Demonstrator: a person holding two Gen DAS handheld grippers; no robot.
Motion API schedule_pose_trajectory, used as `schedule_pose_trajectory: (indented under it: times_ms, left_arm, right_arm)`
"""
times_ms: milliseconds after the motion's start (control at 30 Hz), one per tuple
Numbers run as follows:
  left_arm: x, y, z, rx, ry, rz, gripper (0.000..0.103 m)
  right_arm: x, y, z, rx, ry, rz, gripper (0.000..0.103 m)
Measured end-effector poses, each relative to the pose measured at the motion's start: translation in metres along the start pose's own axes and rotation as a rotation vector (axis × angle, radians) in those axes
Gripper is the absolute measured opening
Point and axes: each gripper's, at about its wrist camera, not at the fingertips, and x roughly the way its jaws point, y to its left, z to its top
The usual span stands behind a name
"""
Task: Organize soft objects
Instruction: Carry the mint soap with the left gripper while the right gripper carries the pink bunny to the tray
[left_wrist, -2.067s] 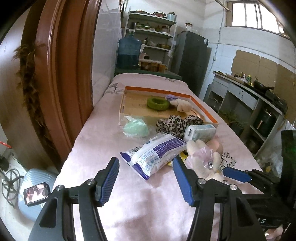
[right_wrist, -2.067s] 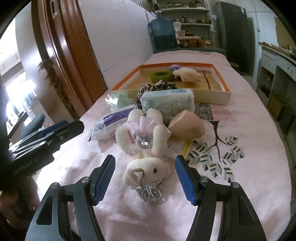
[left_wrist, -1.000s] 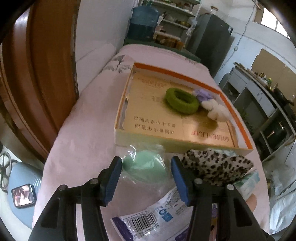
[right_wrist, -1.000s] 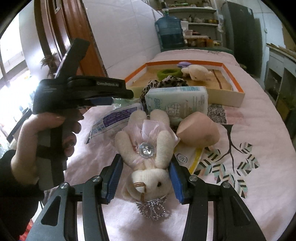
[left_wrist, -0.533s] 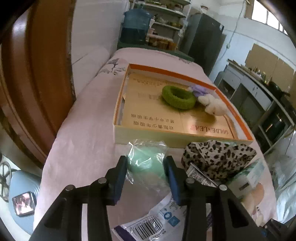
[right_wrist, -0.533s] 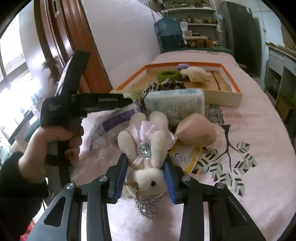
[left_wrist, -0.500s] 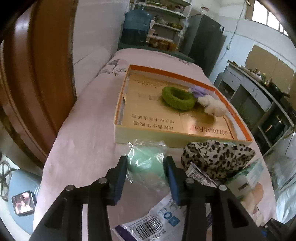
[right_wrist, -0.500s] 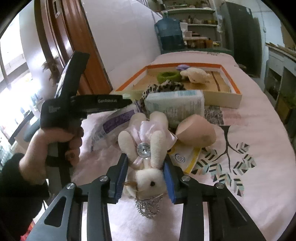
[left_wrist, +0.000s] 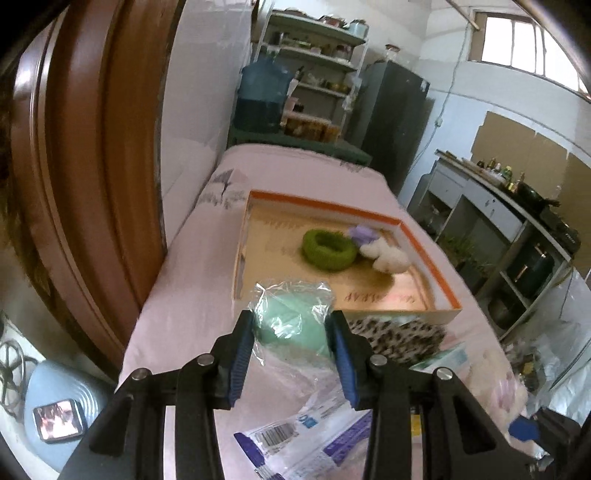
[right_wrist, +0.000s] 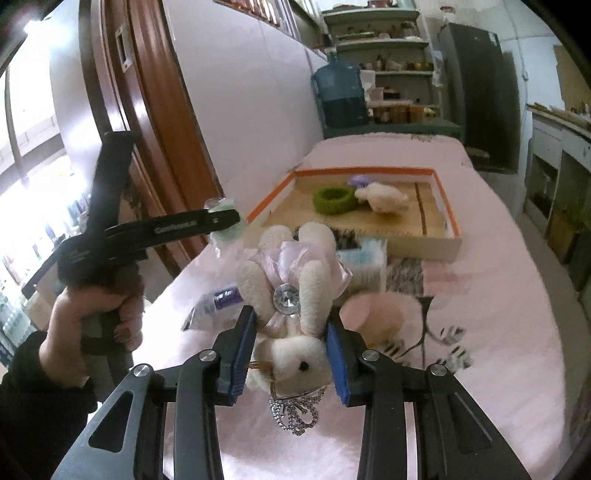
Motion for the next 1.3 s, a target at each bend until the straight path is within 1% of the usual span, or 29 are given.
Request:
schedule_pose_trajectory:
  times_ms: [167,367,500,700,867,967,1300]
  left_arm:
    - [-0.012,-0.014,0.018,0.04,-0.027,-0.02,0.041]
    - [-0.01,-0.027,0.036,0.061,-0.044,-0.04,0.041]
    - [-0.005,-0.035,0.051,0.062,-0.057,-0.045,0.041]
    - [0.007,-0.044,0.072,0.053,-0.061,-0.039,0.041]
    - [0.027,-0.045,0.089,0.031,-0.046,-0.031,0.041]
    - [0.041,-0.043,0.095,0.02,-0.035,-0.018,0.041]
    - [0.091,-0.029,0.102,-0.006,0.029,0.025,0.041]
  right_arm:
    - [-0.013,-0.003,0.017,-0.023,-0.035,-0.014,0.038]
    - [-0.023,-0.018,0.054,-0.051,-0.079,-0.043,0.038]
    - [-0.021,-0.028,0.076,-0.071,-0.091,-0.07,0.038]
    - [-0.01,-0.044,0.105,-0.076,-0.092,-0.075,0.038]
    - [0.01,-0.057,0.125,-0.074,-0.075,-0.073,0.038]
    - [0.026,-0.072,0.138,-0.049,-0.054,-0.081,0.038]
    - [0.08,-0.121,0.164,0.008,0.039,-0.107,0.038]
